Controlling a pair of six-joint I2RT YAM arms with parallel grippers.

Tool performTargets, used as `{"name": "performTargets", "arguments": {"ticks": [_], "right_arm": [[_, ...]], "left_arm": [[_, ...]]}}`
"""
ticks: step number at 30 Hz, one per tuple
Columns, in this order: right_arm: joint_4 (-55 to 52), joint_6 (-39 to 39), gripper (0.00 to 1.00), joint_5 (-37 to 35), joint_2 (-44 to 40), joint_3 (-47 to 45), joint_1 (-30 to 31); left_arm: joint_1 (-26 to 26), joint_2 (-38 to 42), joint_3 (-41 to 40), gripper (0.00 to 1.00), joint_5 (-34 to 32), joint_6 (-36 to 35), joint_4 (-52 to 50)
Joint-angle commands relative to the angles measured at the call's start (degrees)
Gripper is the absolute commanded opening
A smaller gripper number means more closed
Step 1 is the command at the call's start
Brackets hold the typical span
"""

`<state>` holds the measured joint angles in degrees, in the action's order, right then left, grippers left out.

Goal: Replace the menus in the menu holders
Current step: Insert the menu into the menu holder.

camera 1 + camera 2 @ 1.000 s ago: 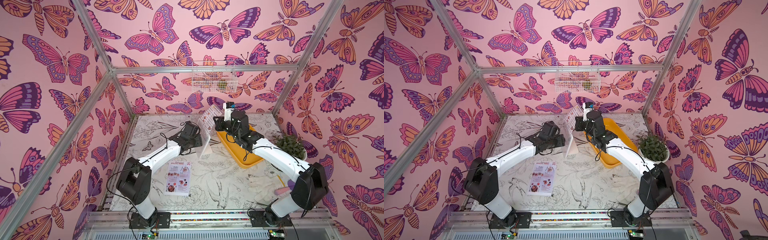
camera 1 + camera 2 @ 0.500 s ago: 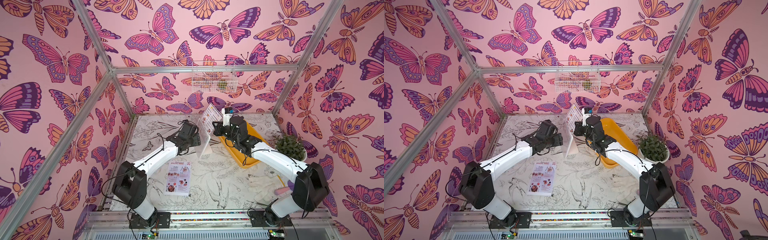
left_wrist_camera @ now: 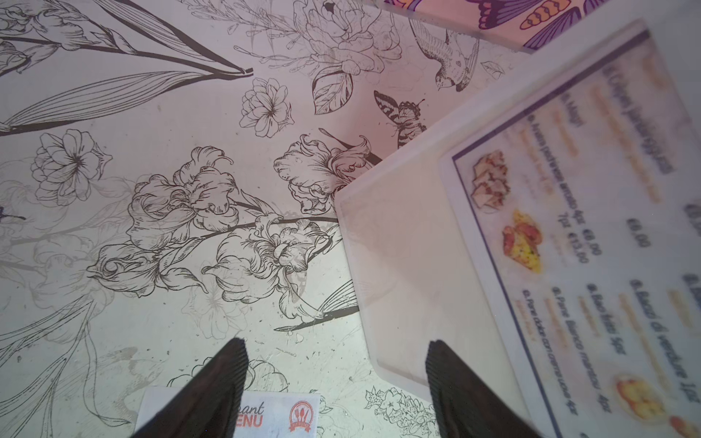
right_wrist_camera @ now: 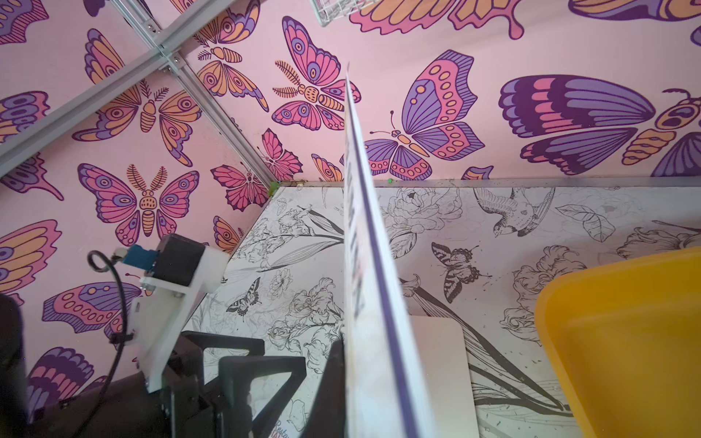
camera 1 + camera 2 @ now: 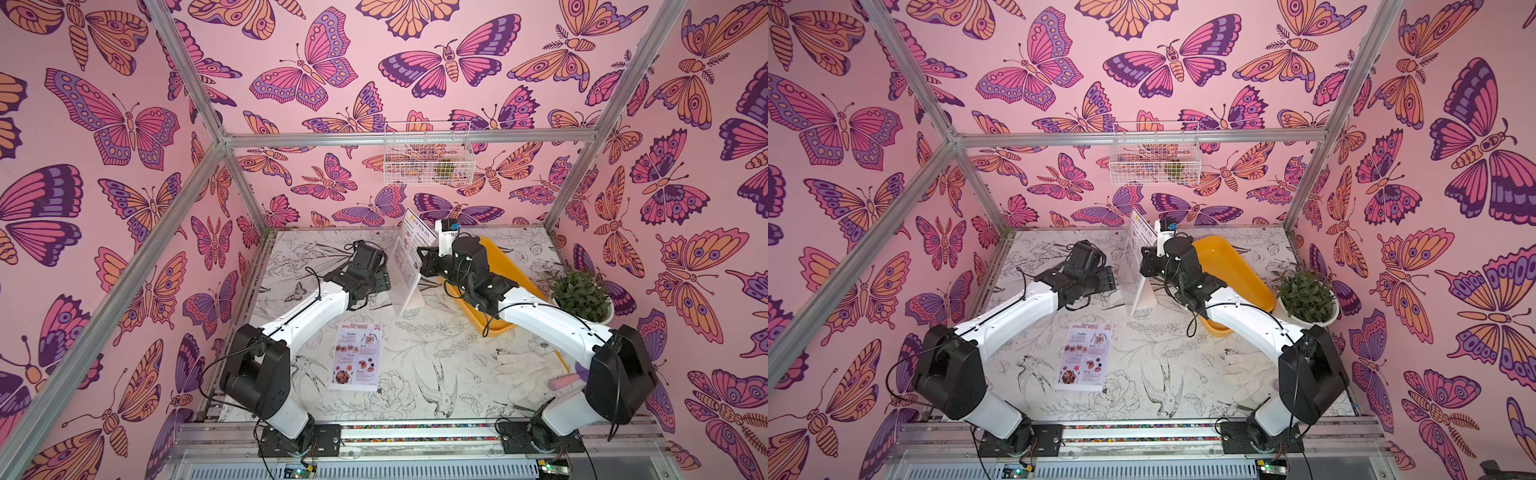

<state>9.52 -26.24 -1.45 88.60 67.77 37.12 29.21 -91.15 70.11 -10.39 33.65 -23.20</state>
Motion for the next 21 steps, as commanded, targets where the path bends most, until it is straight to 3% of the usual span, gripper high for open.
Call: {"name": "performTargets", "arguments": {"ticks": [1,9,12,17,21], "right_arm": [[-1.54,1.4,0.05,-0.83,1.09,0.79,0.49],[-4.33,3.2,0.1,2.03,3.71,2.79,1.06],[-5.73,3.57,0.15,0.48,2.75,3.07,0.77],[-7.43,4.33,0.31,1.05,1.94,5.58,-0.74],[-7.77,4.68,0.35,1.05,2.64,6.92,-1.58]], "left_arm": [[-0.3,1.25,-0.16,0.77,-0.69,-0.56,-1.39],[-0.31,1.2,-0.06,0.77,-0.59,-0.51,-1.19],[-0.32,1.22,-0.06,0.77,-0.68,-0.58,-1.2],[-0.3,1.23,-0.06,0.76,-0.46,-0.49,-1.19],[-0.32,1.26,-0.06,0.76,-0.51,-0.46,-1.23]]}}
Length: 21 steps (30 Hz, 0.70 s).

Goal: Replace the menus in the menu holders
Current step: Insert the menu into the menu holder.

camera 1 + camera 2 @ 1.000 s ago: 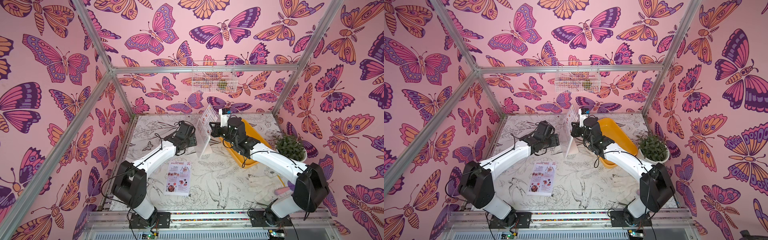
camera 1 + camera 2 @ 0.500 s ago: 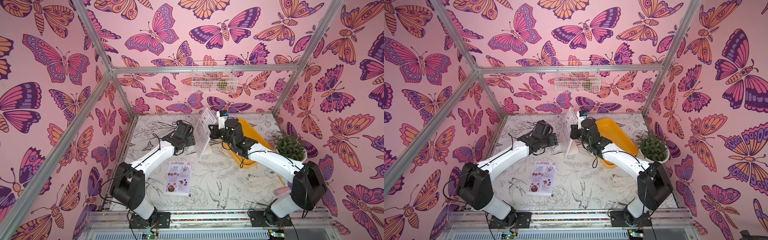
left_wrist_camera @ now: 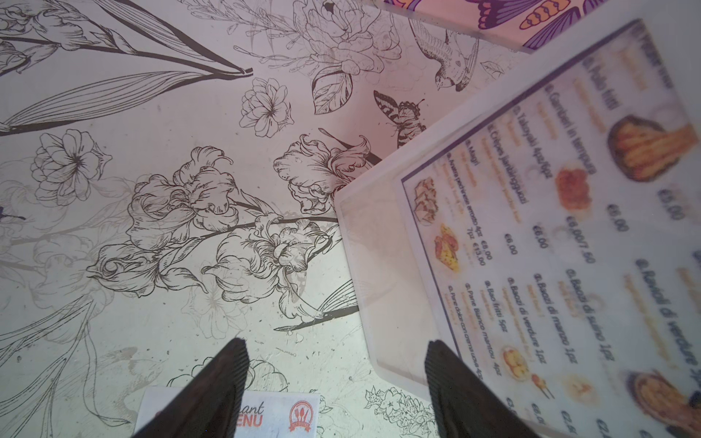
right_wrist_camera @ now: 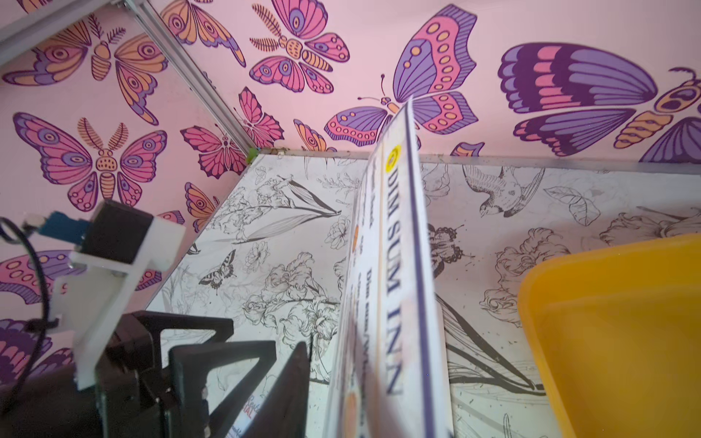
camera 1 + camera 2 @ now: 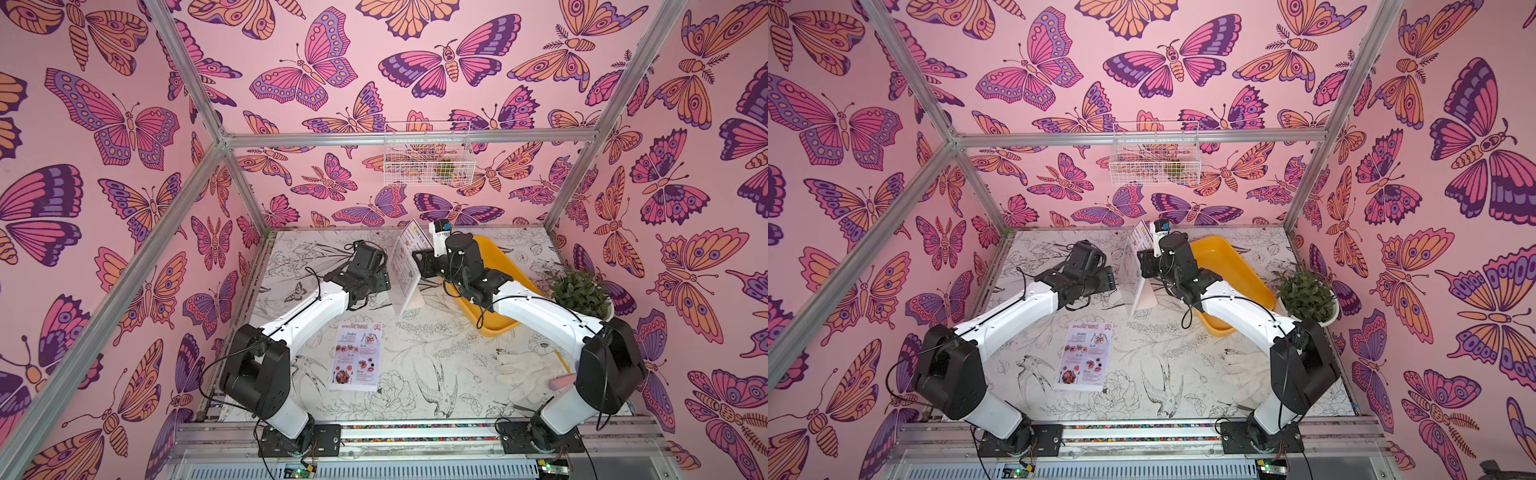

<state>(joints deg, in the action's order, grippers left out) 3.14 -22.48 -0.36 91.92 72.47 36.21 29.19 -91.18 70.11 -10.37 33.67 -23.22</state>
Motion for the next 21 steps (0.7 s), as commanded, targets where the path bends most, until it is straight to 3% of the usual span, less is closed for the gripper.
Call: {"name": "performTargets", "arguments": {"ticks": [1,12,21], "right_arm": [[-1.31,0.63,0.34,0.16,-0.5,2.37,-1.06],[0.2,-0.72,0.08,1.86,-0.43,2.4,-1.85],[-0.38,-1.16,0.06,2.97,2.16,2.01,-0.38]], "left_arm": [[-0.29,1.27,-0.13,0.76,-0.53,-0.57,-1.21],[-0.34,0.85,0.03,0.76,-0.22,-0.59,-1.18],[-0.36,0.66,0.31,0.76,0.0,-0.61,-1.08]]}}
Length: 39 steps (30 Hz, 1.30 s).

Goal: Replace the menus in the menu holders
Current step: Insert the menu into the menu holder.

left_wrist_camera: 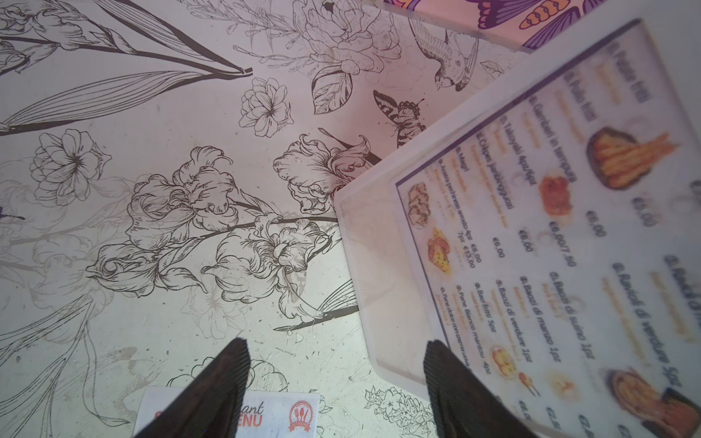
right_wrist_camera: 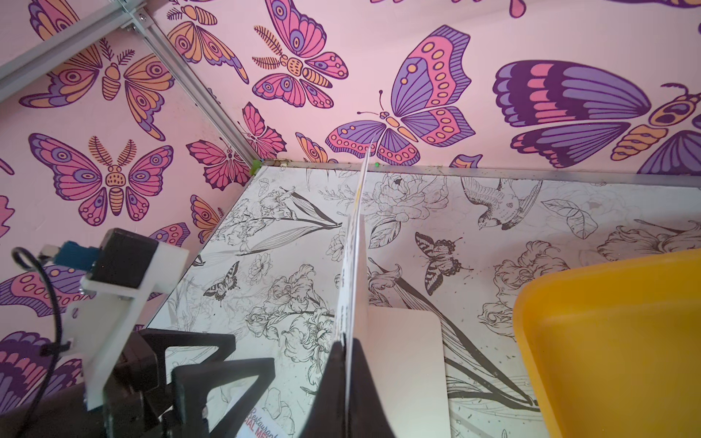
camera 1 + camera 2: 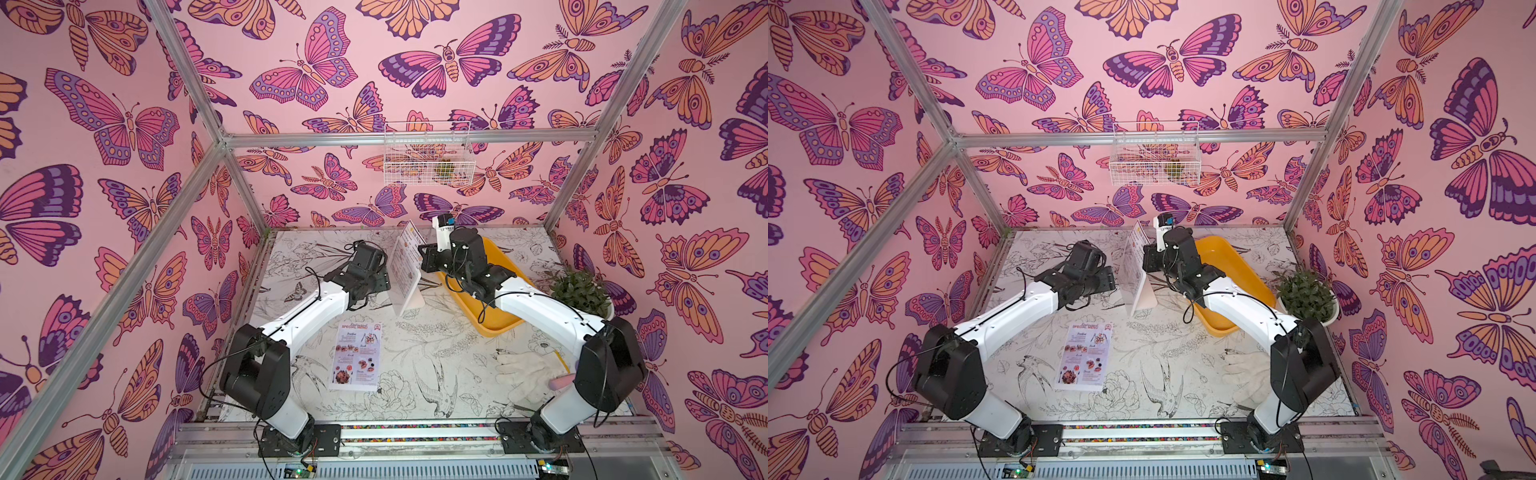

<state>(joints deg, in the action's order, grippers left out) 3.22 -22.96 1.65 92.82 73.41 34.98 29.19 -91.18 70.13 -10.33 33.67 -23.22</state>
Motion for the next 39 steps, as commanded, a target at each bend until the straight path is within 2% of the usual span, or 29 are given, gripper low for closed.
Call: {"name": "performTargets", "arguments": {"ticks": [1,8,10,13,17,28,35,39], "right_arm": [[-0.51,-0.61,0.07,1.05,1.47,1.11,0.98],[-2.6,-0.52,0.09,2.71,3.01,1.48,1.79],[-2.21,-0.51,0.13,1.53,2.09,0.94,1.69],[-2.48,0.15,0.25,-0.02,0.55,1.2,1.64],[-3.03,0.39,0.3,-0.33,-0.55,2.13,0.73],[-2.38,-0.45,0.22,-1.17,-0.72,2.31,0.17],[-2.98,-0.37,0.07,0.03,-0.18,3.19,0.09],[-4.64,0.26,0.03,2.24,0.94,4.16,0.26]], "left_arm": [[-0.34,0.65,0.27,0.76,-0.04,-0.58,-1.1],[-0.27,0.44,0.18,0.76,0.13,-0.34,-0.92],[-0.35,0.39,0.18,0.75,0.2,-0.28,-0.95],[-0.29,0.47,0.2,0.75,0.22,-0.28,-0.96],[-0.28,0.57,0.05,0.75,0.13,-0.41,-0.81],[-0.34,0.6,0.35,0.75,0.31,-0.54,-0.8],[-0.27,0.33,0.76,0.75,0.55,-0.68,-0.77],[-0.29,0.31,0.97,0.75,0.4,-0.84,-0.77]]}}
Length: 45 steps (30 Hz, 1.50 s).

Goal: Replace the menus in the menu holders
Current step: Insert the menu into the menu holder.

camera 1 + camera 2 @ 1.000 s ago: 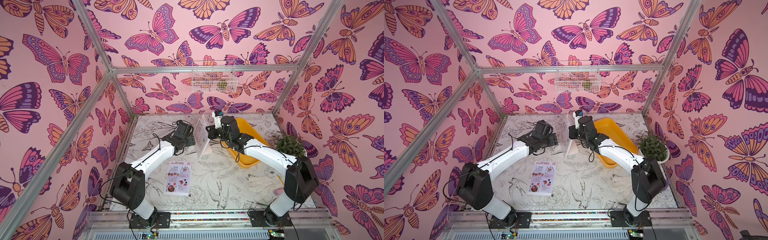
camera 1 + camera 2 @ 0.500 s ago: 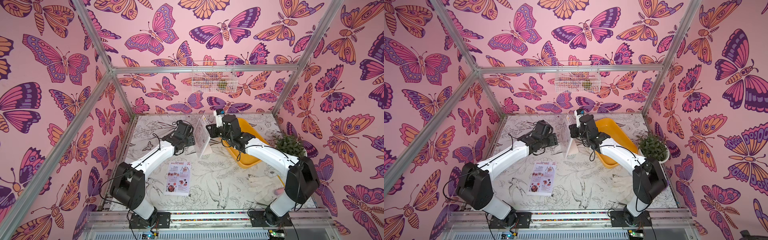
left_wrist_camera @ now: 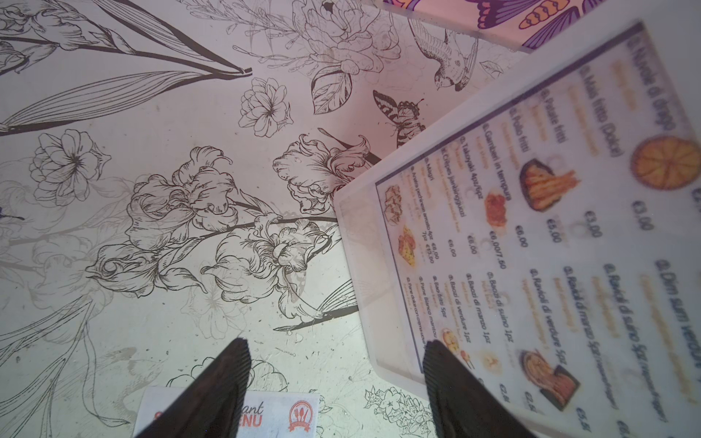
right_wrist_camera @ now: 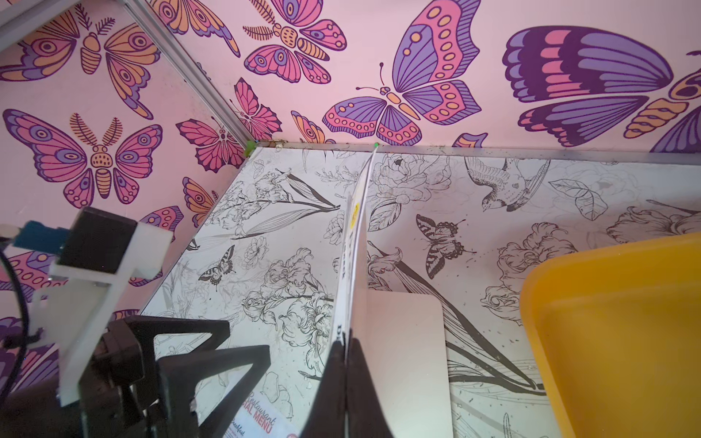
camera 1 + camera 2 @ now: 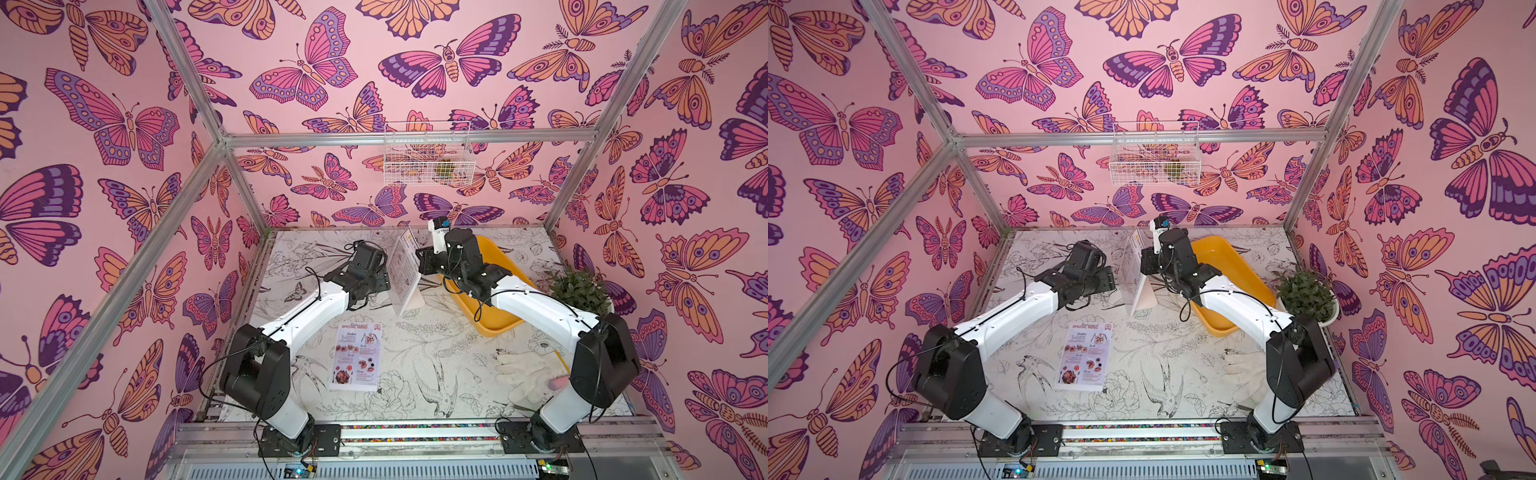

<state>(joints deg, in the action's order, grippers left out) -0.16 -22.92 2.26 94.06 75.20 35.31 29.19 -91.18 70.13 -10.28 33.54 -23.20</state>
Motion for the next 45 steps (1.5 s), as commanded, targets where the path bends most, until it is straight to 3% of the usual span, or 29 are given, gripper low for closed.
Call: {"name": "performTargets", "arguments": {"ticks": [1,16,27,45], "right_arm": [[-1.63,0.47,0.03,2.07,-0.29,2.54,-0.01],[-9.5,3.84,0.03,6.3,4.82,7.72,0.75],[-8.76,3.67,0.23,3.78,1.94,7.05,0.64],[-7.92,1.97,0.05,3.71,3.41,7.92,0.46]], "left_arm": [[-0.29,0.28,1.02,0.75,0.35,-0.81,-0.79],[-0.32,-0.27,1.35,0.74,0.45,-0.66,-0.79],[-0.28,0.25,0.62,0.74,0.18,-0.58,-0.79],[-0.28,0.56,0.18,0.74,0.17,-0.44,-0.79]]}}
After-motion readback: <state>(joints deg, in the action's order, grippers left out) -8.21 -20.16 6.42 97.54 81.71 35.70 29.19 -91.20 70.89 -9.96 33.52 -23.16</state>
